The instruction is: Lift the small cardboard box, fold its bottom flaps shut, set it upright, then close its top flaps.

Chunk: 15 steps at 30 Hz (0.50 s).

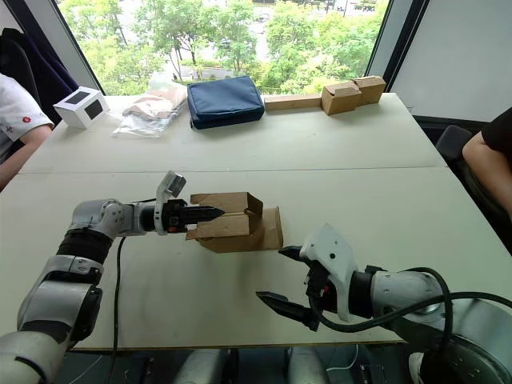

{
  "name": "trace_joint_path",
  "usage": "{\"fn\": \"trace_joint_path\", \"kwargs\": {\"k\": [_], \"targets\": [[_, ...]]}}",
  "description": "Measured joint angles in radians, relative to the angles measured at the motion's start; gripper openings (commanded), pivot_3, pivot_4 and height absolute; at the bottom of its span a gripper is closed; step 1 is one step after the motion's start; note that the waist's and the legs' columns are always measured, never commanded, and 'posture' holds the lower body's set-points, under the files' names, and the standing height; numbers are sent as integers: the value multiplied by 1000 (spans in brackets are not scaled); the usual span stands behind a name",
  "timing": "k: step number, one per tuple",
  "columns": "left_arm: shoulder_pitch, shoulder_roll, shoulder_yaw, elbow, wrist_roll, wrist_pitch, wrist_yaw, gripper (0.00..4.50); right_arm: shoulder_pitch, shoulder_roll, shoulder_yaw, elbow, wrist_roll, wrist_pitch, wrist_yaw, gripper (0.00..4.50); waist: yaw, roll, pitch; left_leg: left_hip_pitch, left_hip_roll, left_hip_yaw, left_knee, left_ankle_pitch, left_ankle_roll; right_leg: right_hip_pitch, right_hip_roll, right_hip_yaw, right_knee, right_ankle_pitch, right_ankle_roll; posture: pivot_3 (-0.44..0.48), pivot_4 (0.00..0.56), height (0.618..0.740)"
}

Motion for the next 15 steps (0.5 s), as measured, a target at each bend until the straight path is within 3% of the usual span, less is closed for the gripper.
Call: {"fn": "trace_joint_path", "kwargs": {"k": [2, 5, 7, 15], "targets": [[-13, -3, 0, 17, 10, -5, -1, 1567, 26, -32, -57, 0, 44, -1, -6, 4500, 0, 0, 0, 0, 0, 0, 0, 0, 0, 0, 0, 0, 0, 0, 0, 0, 150, 737], [-31, -15, 2, 49, 17, -17, -1, 941, 47, -52, -84, 0, 78, -7, -13, 4500, 0, 0, 0, 0, 0, 0, 0, 0, 0, 0, 0, 0, 0, 0, 0, 0, 150, 737], [-39, -28, 7, 71, 18, -20, 1, 76, 51, -58, -85, 0, 82, -10, -17, 4500, 0, 0, 0, 0, 0, 0, 1, 0, 0, 0, 0, 0, 0, 0, 0, 0, 150, 737], [-38, -43, 7, 62, 19, -21, -4, 76, 74, -58, -57, -2, 54, -27, -3, 4500, 0, 0, 0, 0, 0, 0, 1, 0, 1, 0, 1, 0, 0, 0, 0, 0, 150, 737]]}}
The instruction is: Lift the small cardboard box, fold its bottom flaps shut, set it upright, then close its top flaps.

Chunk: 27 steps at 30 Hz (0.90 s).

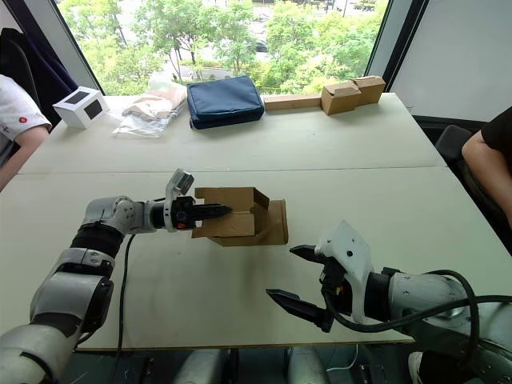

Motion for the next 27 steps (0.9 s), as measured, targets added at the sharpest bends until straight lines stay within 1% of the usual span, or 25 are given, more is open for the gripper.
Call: {"fn": "trace_joint_path", "kwargs": {"k": [3, 6, 8, 9, 11, 12, 13, 14, 16, 18, 20, 21, 23, 26, 27], "targets": [[7, 14, 14, -64, -6, 1, -1, 76, 0, 11, -1, 3, -22, -26, 6, 4500, 0, 0, 0, 0, 0, 0, 0, 0, 0, 0, 0, 0, 0, 0, 0, 0, 150, 737], [8, 54, 44, -167, -17, -11, 2, 76, -53, 95, -12, 48, -25, -79, -36, 4500, -3, -1, 0, 0, 1, 0, 1, 0, 0, 0, -1, 0, 0, 0, 0, 0, 150, 737], [-11, 93, 61, -242, -19, -41, 1, 76, -158, 169, -21, 135, -28, -118, -101, 4500, -6, -1, 1, 0, 1, 0, 2, 0, 0, 0, -1, 1, 1, 0, 0, 0, 150, 737], [-35, 113, 69, -267, -19, -52, 0, 76, -232, 217, -24, 189, -28, -137, -146, 4500, -7, -2, 1, 0, 2, 0, 2, 0, -1, 0, -1, 1, 1, 0, 0, 0, 150, 737], [-114, 141, 82, -319, -26, -73, -4, 76, -371, 296, -34, 291, -19, -172, -249, 4500, -1, -1, 1, -1, 2, 0, 2, 1, -1, -1, -1, 1, 1, 0, 0, 0, 150, 737], [-144, 170, 88, -340, -27, -94, -17, 76, -456, 354, -27, 349, 12, -180, -312, 4500, -3, -1, 1, -1, 1, 0, 1, 1, -1, -1, -1, 1, 1, 0, 0, 0, 150, 737], [-166, 180, 88, -342, -25, -107, -21, 76, -507, 396, -28, 383, 25, -194, -344, 4500, -4, -1, 1, -1, 1, 0, 1, 1, -2, -2, -1, 1, 1, 0, 0, 0, 150, 737], [-189, 190, 87, -350, -24, -129, -31, 13, -570, 436, -24, 423, 50, -202, -383, 4223, -5, 1, 1, -1, 1, 0, 1, 3, -4, -2, -1, 1, 1, 0, 0, 0, 150, 737], [-217, 202, 85, -355, -21, -162, -46, 0, -644, 473, -8, 464, 60, -212, -417, 3752, -4, 1, 1, -2, 1, 0, 0, 2, -4, -2, 0, 1, 1, 0, 0, 0, 150, 737], [-233, 216, 82, -348, -8, -193, -56, 0, -682, 487, 12, 490, 44, -212, -420, 3080, -4, 1, 1, -2, 1, 0, 0, 1, -2, -3, 1, 1, 1, 0, 0, 0, 150, 737], [-256, 229, 79, -330, -1, -214, -66, 0, -706, 511, 32, 515, 16, -214, -415, 2383, -7, 1, 1, -3, 0, 1, 1, 1, -2, -3, 1, 1, 2, 0, 0, 0, 150, 737], [-272, 233, 79, -326, 0, -221, -67, 0, -713, 522, 44, 524, 3, -216, -409, 1915, -8, 1, 1, -3, 0, 1, 2, 1, -1, -4, 2, 0, 3, 0, 0, 0, 150, 737], [-295, 242, 79, -325, -1, -235, -72, 0, -732, 550, 65, 540, -24, -223, -391, 1207, -11, 1, 1, -3, 0, 1, 2, 0, -1, -5, 2, 0, 4, 0, 0, 0, 150, 737], [-298, 246, 80, -329, -2, -241, -78, 0, -741, 562, 99, 545, -66, -227, -359, 8, -18, 1, 1, -4, 0, 1, 3, 0, 0, -6, 2, 1, 11, 0, 0, 0, 150, 737], [-298, 246, 80, -330, -4, -241, -80, 0, -741, 565, 110, 546, -84, -227, -348, 8, -22, 1, 1, -5, 0, 1, 5, 0, 0, -8, 2, 1, 13, 0, 0, 0, 150, 737]]}}
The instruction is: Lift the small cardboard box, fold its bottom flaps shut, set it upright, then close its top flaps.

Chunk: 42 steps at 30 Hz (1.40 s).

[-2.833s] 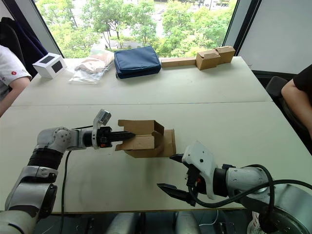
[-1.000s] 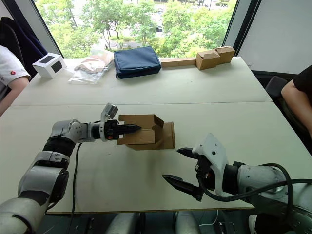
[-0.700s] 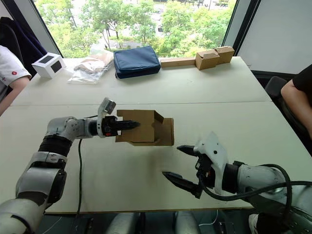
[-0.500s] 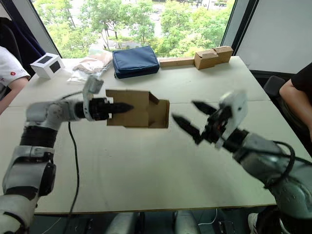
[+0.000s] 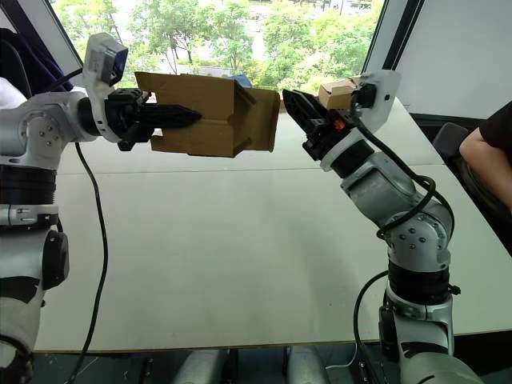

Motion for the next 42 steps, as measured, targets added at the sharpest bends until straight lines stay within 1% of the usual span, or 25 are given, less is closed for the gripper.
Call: {"fn": "trace_joint_path", "kwargs": {"k": [5, 12, 16, 25, 32, 35, 38, 41, 42], "targets": [[5, -1, 0, -11, -5, 0, -4, 0, -19, 69, 50, 47, -110, -13, 29, 8, -9, 0, 0, -4, 0, 0, 1, 0, 0, -6, 1, 1, 3, 0, 0, 0, 150, 737], [27, -7, 0, -22, -16, 0, -6, 0, -40, 137, 94, 45, -163, -23, 71, 8, -7, 0, 0, -5, 0, 0, 2, 0, 0, -6, 1, 1, 3, 0, 0, 0, 150, 737], [27, -18, 0, -22, -21, 0, -4, 0, -36, 157, 126, 17, -173, -2, 93, 8, -5, 0, 0, -6, 0, 0, 3, 0, 0, -6, 1, 0, 3, 0, 0, 0, 150, 737], [36, -52, 2, -30, -38, 11, -3, 0, -33, 191, 137, 16, -221, 14, 116, 8, -8, 0, 0, -6, 0, 0, 3, 0, 0, -7, 1, 1, 3, 0, 0, 0, 150, 737], [54, -53, 2, -71, -66, 23, -3, 0, -33, 203, 128, 15, -226, 15, 149, 8, -7, 0, 0, -6, 0, -1, 3, 0, 0, -7, 1, 1, 4, 0, 0, 0, 150, 737], [53, -55, 2, -70, -69, 26, -2, 0, -23, 200, 123, -1, -223, 18, 159, 8, -7, 0, 0, -6, 0, -1, 3, 0, 0, -7, 1, 1, 4, 0, 0, 0, 150, 737], [51, -58, 3, -67, -69, 26, 3, 0, 5, 166, 117, -39, -221, 35, 179, 8, -6, 0, 0, -6, 0, -1, 3, 0, 0, -7, 1, 0, 4, 0, 0, 0, 150, 737], [50, -59, 4, -65, -68, 26, 16, 0, 21, 34, 114, -111, -239, 65, 223, 8, -5, 0, 0, -6, -1, -1, 3, 0, 0, -7, 1, 0, 3, 0, 0, 0, 150, 737], [50, -59, 7, -64, -68, 26, 17, 0, 22, 9, 105, -132, -239, 73, 232, 8, -5, 0, 0, -6, -1, -1, 3, 0, 0, -7, 1, 0, 3, 0, 0, 0, 150, 737]]}}
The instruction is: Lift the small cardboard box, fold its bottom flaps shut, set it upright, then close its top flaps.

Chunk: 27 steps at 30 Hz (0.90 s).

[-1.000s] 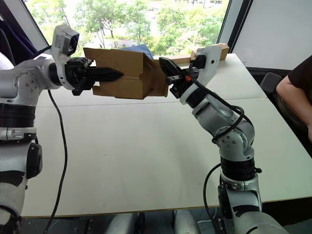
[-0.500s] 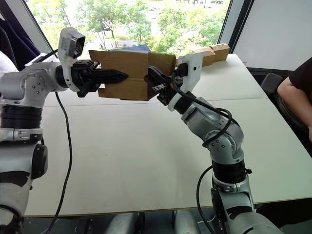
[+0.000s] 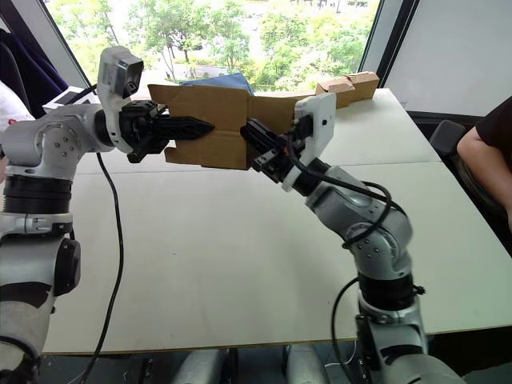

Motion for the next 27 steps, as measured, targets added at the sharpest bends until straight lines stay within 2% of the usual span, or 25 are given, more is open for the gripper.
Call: {"fn": "trace_joint_path", "kwargs": {"k": [6, 11, 17, 27], "targets": [[-1, -1, 2, 1, 1, 0, 12, 0, 40, -123, -86, -78, 67, 49, 44, 8, 1, 0, 0, 0, 0, 0, 0, 0, 0, 0, 0, 0, -1, 0, 0, 0, 150, 737], [-3, -1, 1, 3, 1, 0, 14, 0, 171, -241, -112, -80, 49, 81, 116, 8, 3, 0, 0, 0, 0, 0, 0, 0, 0, 1, 0, 0, -1, 0, 0, 0, 150, 737], [-14, -4, 1, -2, -3, 6, 19, 0, 197, -214, -53, -77, -22, 56, 137, 8, -1, 0, 0, 0, 1, 0, 0, 0, 0, 0, 0, 0, -1, 0, 0, 0, 150, 737], [-5, -8, 2, -56, -35, 45, 32, 0, 102, -98, -21, -14, -68, 30, 139, 8, 4, 0, 0, 0, 0, 0, 1, 0, 0, 1, 0, 0, -1, 0, 0, 0, 150, 737]]}}
